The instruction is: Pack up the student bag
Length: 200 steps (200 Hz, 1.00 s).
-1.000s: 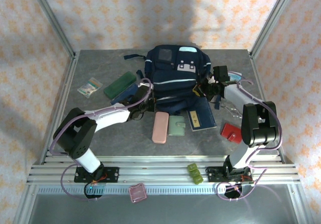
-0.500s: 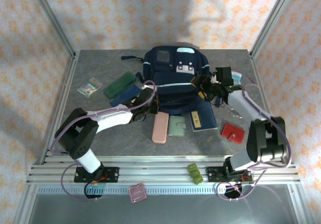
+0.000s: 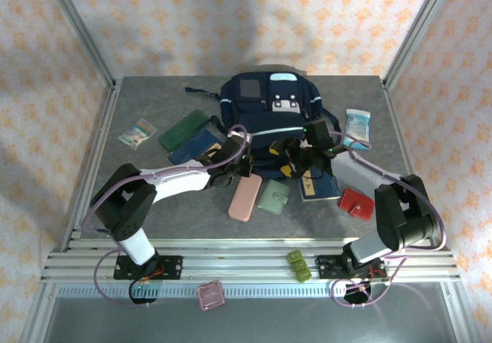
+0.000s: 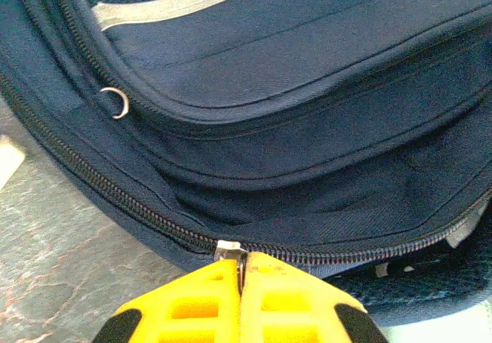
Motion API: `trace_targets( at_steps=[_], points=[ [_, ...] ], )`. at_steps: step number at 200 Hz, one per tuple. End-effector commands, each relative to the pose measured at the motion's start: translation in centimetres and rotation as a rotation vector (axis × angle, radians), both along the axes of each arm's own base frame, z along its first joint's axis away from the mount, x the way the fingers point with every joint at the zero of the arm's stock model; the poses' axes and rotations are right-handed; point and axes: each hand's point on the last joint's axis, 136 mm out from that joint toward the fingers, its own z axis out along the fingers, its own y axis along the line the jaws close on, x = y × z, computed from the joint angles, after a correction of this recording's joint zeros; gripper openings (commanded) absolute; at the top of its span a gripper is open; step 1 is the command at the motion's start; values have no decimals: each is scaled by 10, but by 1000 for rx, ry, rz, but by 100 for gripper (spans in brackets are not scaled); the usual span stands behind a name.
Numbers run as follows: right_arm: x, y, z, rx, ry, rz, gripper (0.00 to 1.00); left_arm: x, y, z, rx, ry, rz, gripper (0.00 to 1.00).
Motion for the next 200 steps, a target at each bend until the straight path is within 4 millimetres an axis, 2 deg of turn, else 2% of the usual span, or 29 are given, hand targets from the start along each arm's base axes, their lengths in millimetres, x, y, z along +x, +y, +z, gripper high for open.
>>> trace_targets(
  at_steps=[1, 31, 66, 81, 98, 131, 178, 200],
  points=[
    [24, 5, 11, 20, -5, -75, 75, 0, -26, 15, -55, -29, -64, 0],
    [34, 3, -18, -17, 90, -138, 69, -3, -34, 13, -41, -30, -88, 0],
    [30, 11, -50, -43, 181, -116, 55, -4, -29, 9, -11, -32, -70, 0],
    [30, 12, -57, -40, 183, -114, 34, -3, -24, 9, 6, -40, -52, 0],
    [32, 15, -60, -33, 170, -94, 0, 0, -17, 4, 43, -44, -28, 0],
    [33, 12, -53, -59, 129, -70, 0, 7, 11, -9, 125, -39, 58, 0],
    [33, -20, -22, -91, 6, -155, 0, 33, 77, -15, 128, -34, 234, 0],
    [28, -29, -12, -92, -27, -175, 0, 49, 101, -15, 130, -42, 310, 0]
  ],
)
